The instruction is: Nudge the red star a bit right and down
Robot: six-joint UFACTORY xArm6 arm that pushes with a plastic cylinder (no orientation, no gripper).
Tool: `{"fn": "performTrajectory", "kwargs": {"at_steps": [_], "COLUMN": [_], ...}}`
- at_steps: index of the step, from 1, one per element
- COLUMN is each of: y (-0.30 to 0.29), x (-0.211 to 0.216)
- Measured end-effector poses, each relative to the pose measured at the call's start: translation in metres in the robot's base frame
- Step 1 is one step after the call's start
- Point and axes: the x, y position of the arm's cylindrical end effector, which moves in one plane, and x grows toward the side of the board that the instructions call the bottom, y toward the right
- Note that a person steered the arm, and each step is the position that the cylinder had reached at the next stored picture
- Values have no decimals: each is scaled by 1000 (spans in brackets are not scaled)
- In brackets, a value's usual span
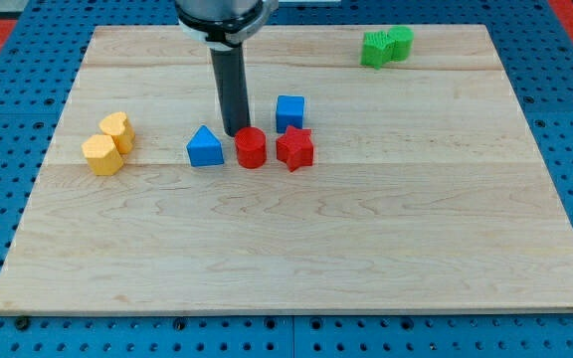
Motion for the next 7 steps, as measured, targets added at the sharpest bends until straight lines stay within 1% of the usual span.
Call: {"fn": "performTrajectory", "kwargs": {"at_steps": [1,2,3,4,5,6,7], "y": [8,-13,-4,11,43,54,86], "x": [29,51,57,33,13,4,-14]}}
